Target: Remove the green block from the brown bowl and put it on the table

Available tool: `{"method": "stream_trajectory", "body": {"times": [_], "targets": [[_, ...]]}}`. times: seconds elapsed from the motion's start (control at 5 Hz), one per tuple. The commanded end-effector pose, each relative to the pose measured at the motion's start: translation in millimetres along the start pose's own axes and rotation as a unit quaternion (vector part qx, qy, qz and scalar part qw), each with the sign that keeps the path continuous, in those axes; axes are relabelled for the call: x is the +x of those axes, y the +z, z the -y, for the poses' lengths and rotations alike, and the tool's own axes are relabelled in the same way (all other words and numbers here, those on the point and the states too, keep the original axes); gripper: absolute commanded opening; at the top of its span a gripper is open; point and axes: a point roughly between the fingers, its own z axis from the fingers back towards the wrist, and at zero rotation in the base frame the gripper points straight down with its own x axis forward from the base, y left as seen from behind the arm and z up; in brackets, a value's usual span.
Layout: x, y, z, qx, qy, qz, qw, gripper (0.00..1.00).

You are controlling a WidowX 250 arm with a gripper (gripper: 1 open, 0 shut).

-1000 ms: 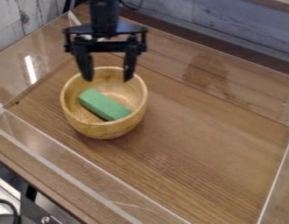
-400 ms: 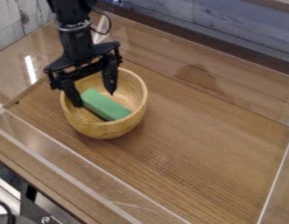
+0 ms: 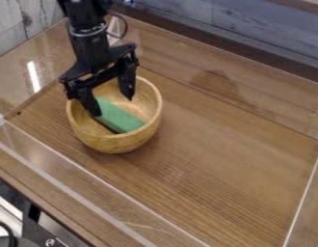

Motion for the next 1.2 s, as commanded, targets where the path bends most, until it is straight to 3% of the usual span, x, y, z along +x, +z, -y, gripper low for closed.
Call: {"method": "stream_trajectory", "body": {"times": [0.0, 0.2, 0.6, 1.0], "targets": [[15.7, 14.9, 14, -0.026, -0.017, 0.022, 0.9993, 1.0], [25.6, 16.1, 20, -0.03, -0.027, 0.032, 0.9987, 1.0], [8.7, 8.3, 21, -0.027, -0.034, 0.037, 0.9984, 1.0], [8.6, 24.1, 16, -0.03, -0.067, 0.052, 0.996, 1.0]]}}
